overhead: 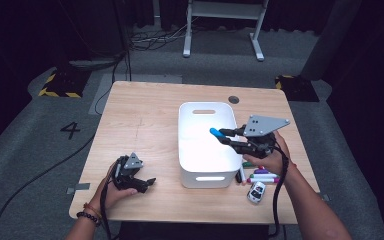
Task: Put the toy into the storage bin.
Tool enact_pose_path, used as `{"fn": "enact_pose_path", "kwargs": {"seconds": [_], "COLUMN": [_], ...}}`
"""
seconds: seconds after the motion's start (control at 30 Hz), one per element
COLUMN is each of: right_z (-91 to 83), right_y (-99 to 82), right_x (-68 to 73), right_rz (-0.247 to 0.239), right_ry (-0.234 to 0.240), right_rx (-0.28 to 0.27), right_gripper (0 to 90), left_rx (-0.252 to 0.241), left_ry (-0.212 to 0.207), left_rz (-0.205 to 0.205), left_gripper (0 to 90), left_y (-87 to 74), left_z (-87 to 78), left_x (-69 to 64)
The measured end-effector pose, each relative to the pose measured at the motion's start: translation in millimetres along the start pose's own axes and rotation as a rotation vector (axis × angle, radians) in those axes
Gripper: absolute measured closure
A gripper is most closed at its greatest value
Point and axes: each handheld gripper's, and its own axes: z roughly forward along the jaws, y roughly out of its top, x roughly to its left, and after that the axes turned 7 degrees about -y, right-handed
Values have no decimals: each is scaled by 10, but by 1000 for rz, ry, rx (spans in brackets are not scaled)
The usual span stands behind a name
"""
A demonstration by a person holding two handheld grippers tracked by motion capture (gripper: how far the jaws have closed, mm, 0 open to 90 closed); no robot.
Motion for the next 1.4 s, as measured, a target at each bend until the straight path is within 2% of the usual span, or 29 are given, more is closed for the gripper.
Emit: {"fn": "enact_pose_path", "kwargs": {"seconds": [0.37,0.6,1.03,1.17,1.33,1.4], "right_z": [222,363,547,589,617,617], "right_y": [-61,-89,-167,-183,-205,-213], "right_x": [141,231,311,320,326,324], "right_rz": [-16,-37,-84,-85,-83,-79], "right_ry": [50,77,162,183,189,191], "right_rx": [70,134,284,325,346,338], "right_gripper": [749,748,747,746,741,716], "left_rx": [0,0,0,0,0,0], "left_ry": [0,0,0,0,0,0], "left_rz": [0,0,0,0,0,0], "left_gripper": [147,147,148,148,147,147], "left_y": [0,0,0,0,0,0], "left_z": [0,0,0,0,0,0], "left_x": [0,0,0,0,0,0]}}
